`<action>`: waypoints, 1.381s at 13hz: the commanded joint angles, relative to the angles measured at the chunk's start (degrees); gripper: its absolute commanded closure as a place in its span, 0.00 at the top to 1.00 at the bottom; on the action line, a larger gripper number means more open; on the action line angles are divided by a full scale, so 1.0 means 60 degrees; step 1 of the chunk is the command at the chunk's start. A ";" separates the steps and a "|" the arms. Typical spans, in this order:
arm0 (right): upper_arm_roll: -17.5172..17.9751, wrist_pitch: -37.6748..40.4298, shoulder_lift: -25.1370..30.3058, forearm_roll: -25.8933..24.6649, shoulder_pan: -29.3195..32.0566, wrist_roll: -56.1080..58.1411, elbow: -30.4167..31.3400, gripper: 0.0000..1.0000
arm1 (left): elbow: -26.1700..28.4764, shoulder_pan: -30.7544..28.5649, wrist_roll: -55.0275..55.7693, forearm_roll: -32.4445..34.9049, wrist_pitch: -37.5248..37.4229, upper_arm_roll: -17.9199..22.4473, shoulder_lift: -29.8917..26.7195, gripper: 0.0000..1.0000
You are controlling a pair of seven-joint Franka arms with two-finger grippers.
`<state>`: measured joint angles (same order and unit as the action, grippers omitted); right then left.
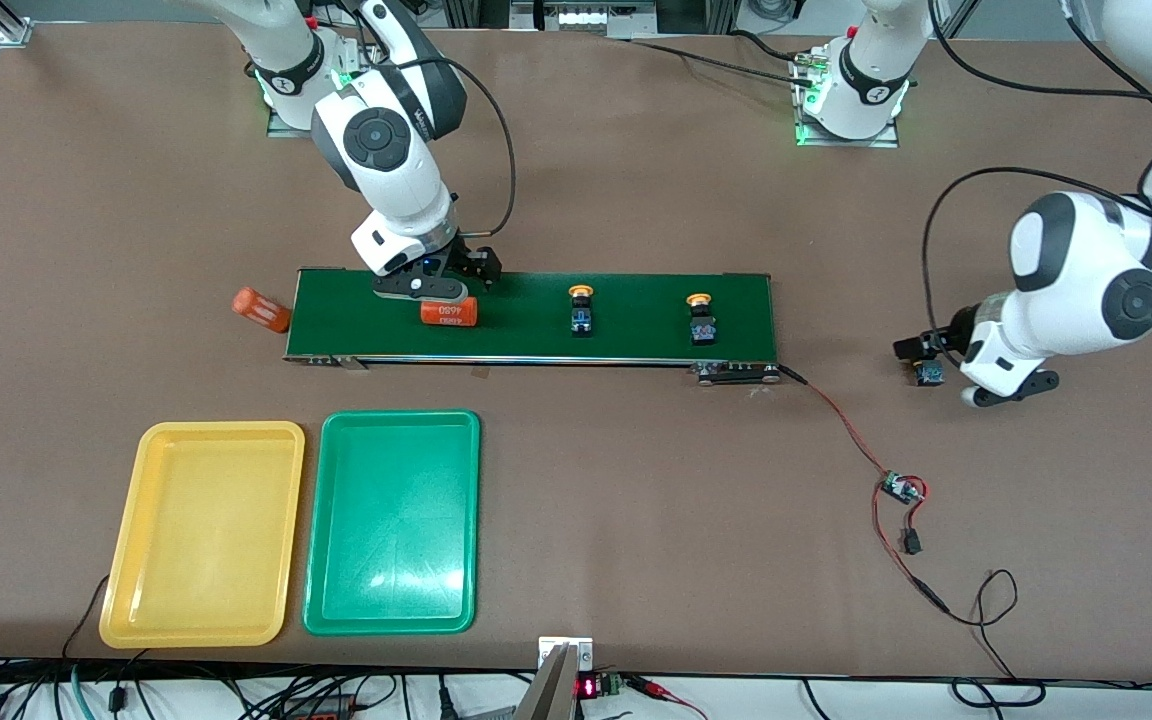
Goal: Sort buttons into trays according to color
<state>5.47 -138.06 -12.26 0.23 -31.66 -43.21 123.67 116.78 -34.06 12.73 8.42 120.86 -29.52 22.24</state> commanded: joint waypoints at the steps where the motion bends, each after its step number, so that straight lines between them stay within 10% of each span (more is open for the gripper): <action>1: -0.0076 -0.0032 -0.0182 0.0050 -0.0275 -0.0531 -0.0206 1.00 | -0.0127 0.0037 -0.0976 0.0864 0.0100 0.0261 0.0451 1.00; 11: -0.0076 -0.0003 -0.0505 0.0079 -0.0363 -0.0664 -0.0617 1.00 | -0.0172 0.0051 -0.1023 0.1848 0.2371 0.0628 0.1889 0.98; 15: -0.0076 -0.0003 -0.0652 0.0035 -0.0364 -0.0943 -0.0777 1.00 | -0.0040 0.0066 -0.0994 0.1849 0.2166 0.0628 0.1583 0.01; 18: -0.0076 0.0012 -0.0696 0.0049 -0.0378 -0.0943 -0.0807 1.00 | -0.0040 0.0197 -0.0994 0.1761 0.1101 0.0454 0.0896 0.00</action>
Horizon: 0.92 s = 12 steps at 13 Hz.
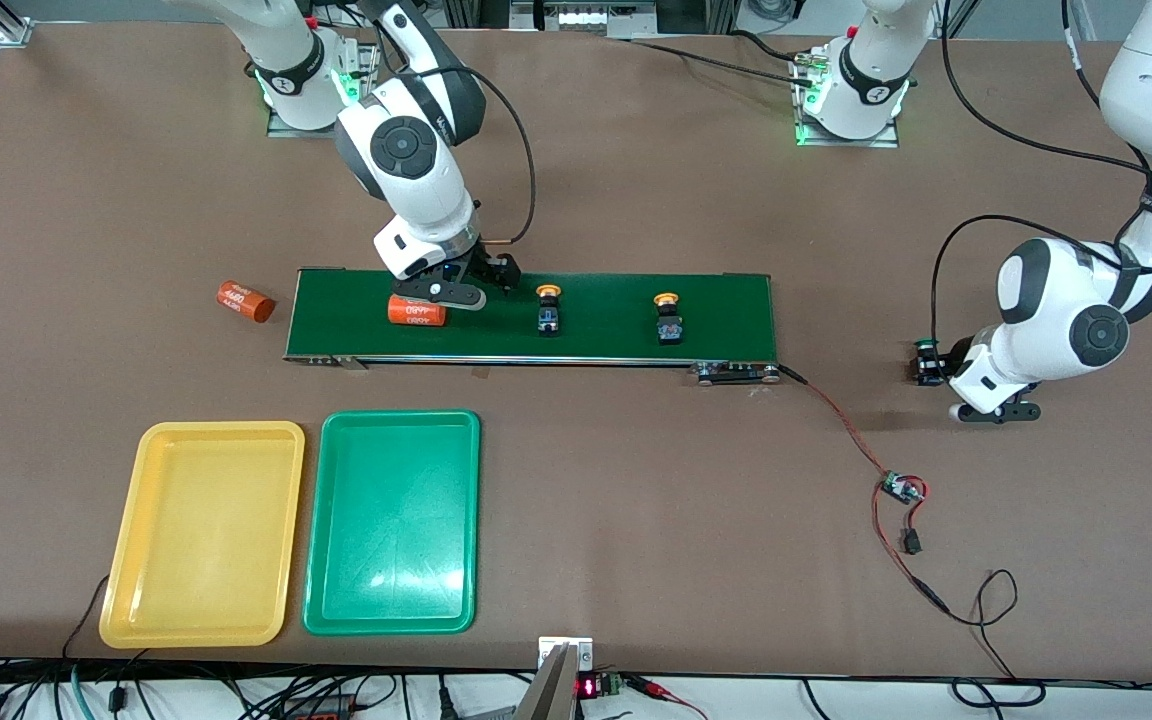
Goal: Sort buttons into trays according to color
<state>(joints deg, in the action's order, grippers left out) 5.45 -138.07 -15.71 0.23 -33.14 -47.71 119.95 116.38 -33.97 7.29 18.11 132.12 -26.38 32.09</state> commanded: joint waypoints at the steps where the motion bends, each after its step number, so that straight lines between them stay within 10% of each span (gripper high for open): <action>1: -0.0074 0.0014 -0.0136 0.0035 -0.0131 -0.0193 -0.0187 1.00 | 0.0013 0.0313 -0.0044 0.0088 -0.1157 -0.0448 -0.1111 0.00; 12: -0.0074 0.0029 -0.0735 -0.0038 -0.0380 -0.0691 -0.0831 1.00 | 0.0013 0.3843 0.1580 -0.3296 -0.1571 -0.1037 -0.1760 0.00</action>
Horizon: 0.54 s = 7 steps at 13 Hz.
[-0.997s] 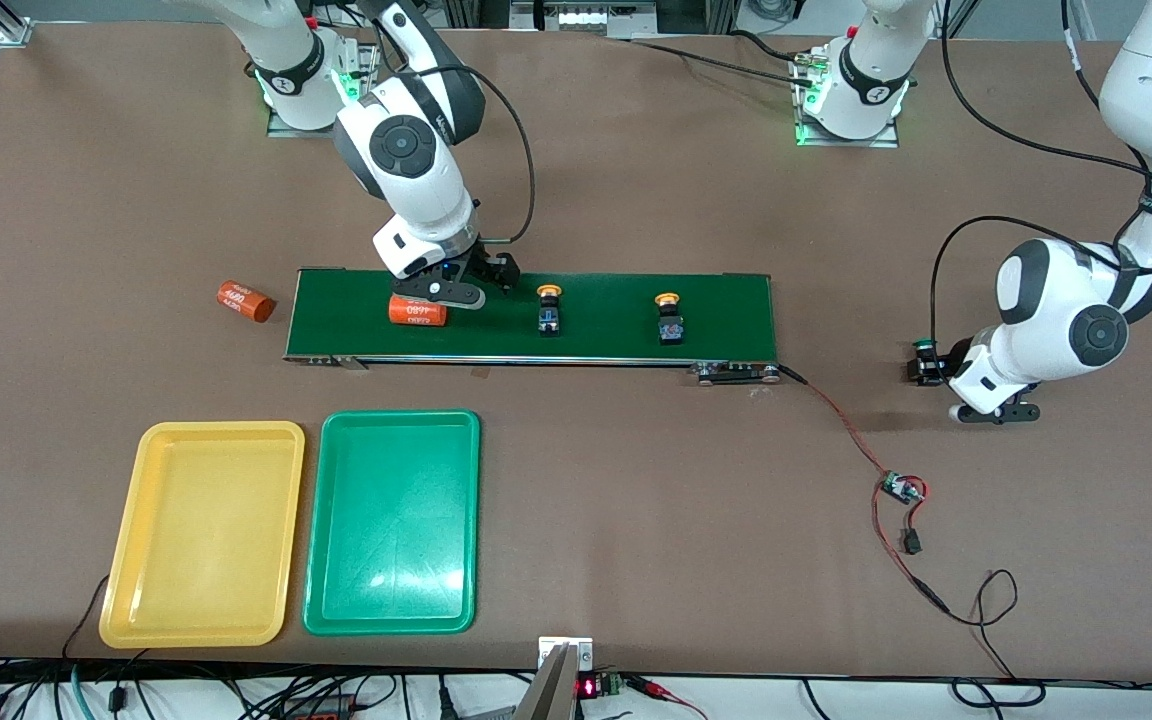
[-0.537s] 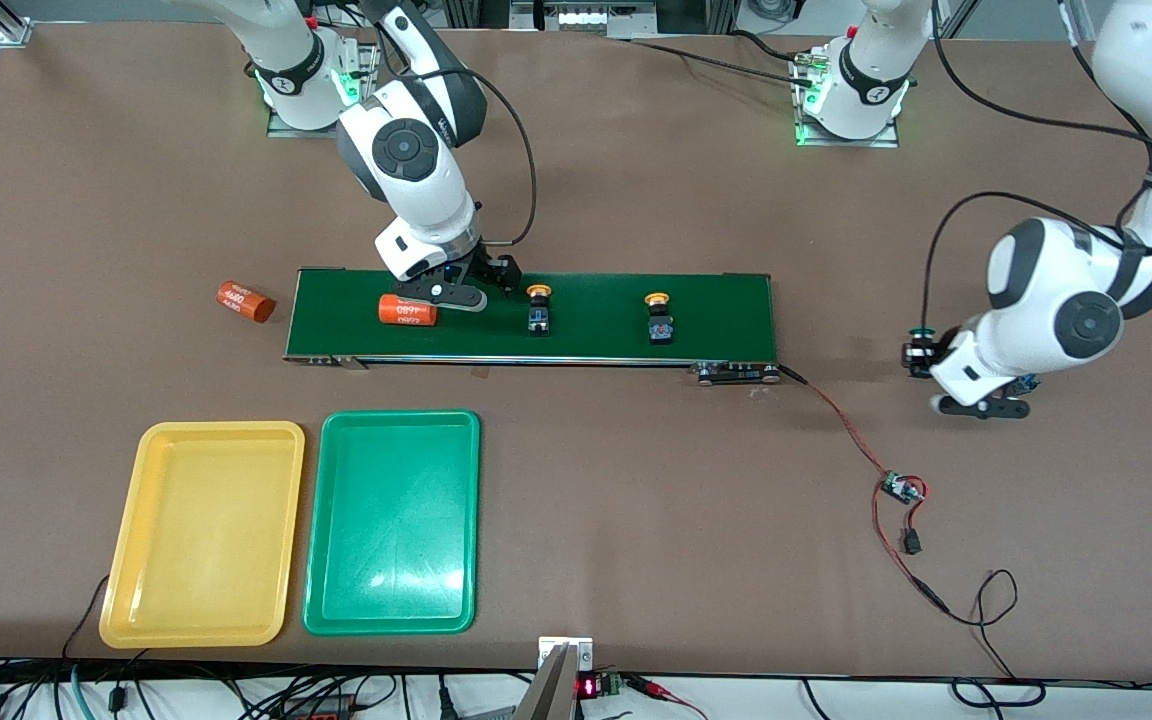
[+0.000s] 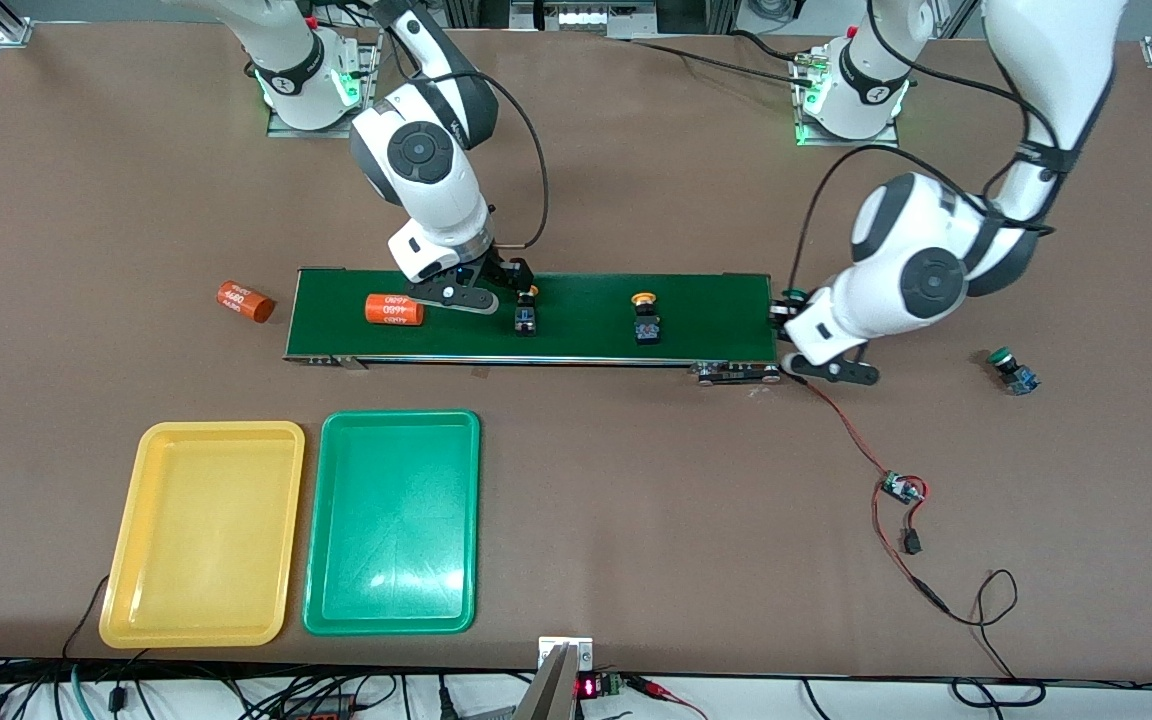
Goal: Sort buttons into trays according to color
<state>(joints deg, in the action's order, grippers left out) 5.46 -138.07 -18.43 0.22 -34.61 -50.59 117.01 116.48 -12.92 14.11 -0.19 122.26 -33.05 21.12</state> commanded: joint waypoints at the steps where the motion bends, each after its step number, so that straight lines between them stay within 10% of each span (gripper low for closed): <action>1: -0.0074 0.0029 -0.0327 -0.0036 -0.0149 -0.0226 -0.0400 1.00 | -0.0018 0.0483 0.0649 -0.0507 0.0175 0.0074 0.0068 0.00; 7: -0.0089 0.0014 -0.0795 -0.0051 -0.0251 -0.0417 -0.0810 1.00 | -0.0062 0.1085 0.0710 -0.0774 0.0747 0.0117 0.0347 0.00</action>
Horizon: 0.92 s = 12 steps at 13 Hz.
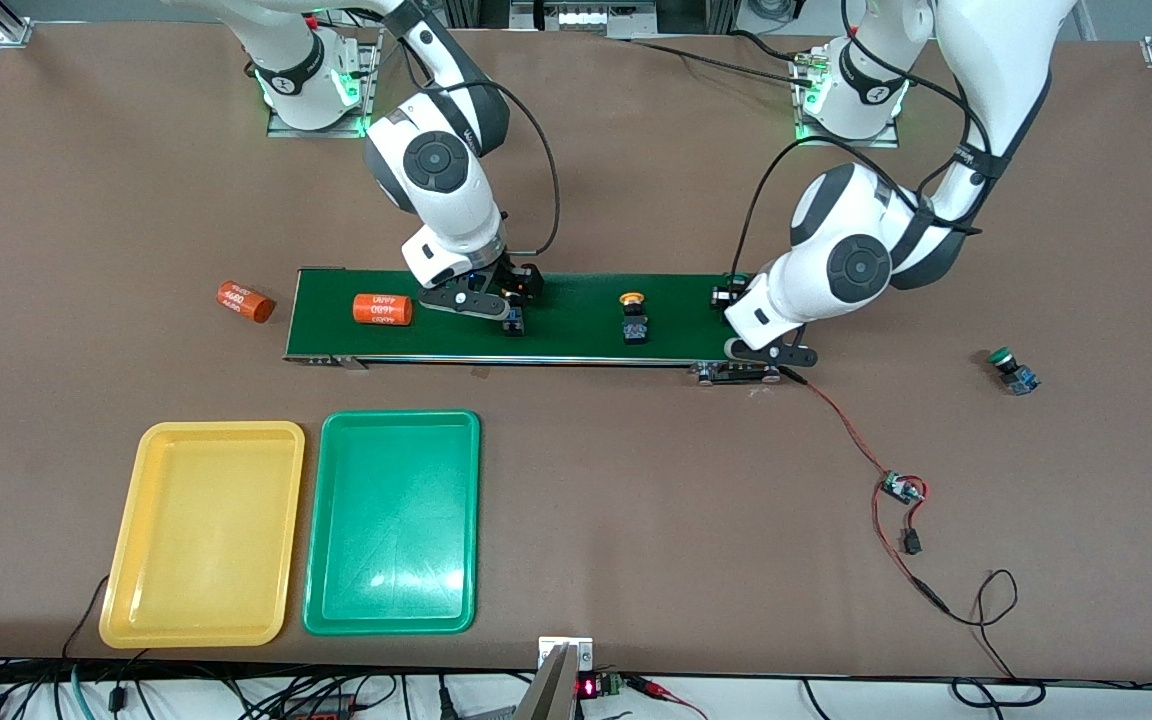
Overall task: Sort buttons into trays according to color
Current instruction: 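Carry the orange-capped button with the right gripper toward the yellow tray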
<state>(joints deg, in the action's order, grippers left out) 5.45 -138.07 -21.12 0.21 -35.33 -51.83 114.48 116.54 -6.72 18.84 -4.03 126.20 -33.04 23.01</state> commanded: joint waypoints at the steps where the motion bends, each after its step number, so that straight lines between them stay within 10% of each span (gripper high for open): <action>1: -0.0088 0.0014 -0.0506 -0.0050 -0.0161 -0.0210 -0.0505 1.00 | -0.0088 0.0051 -0.0079 0.0040 0.0104 0.0130 0.0032 0.00; 6: -0.0088 -0.0030 -0.0932 -0.0723 -0.0147 -0.0108 -0.0609 0.81 | -0.0015 0.0051 -0.0239 0.0961 0.0543 0.0130 0.0018 0.02; 9: -0.0088 -0.0015 -0.0918 -0.0929 -0.0117 -0.0078 -0.0594 0.29 | 0.0015 0.0051 -0.0254 0.1111 0.0646 0.0130 0.0032 0.02; 12: -0.0088 0.0058 -0.0801 -0.0900 -0.0073 -0.0093 -0.0609 0.00 | 0.0073 0.0051 -0.0254 0.1111 0.0646 0.0130 0.0047 0.05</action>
<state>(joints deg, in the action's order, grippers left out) 5.21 -138.21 -26.40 -4.49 -35.49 -51.84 111.50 116.62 -6.73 18.27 2.00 129.45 -32.48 23.30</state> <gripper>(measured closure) 0.652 0.590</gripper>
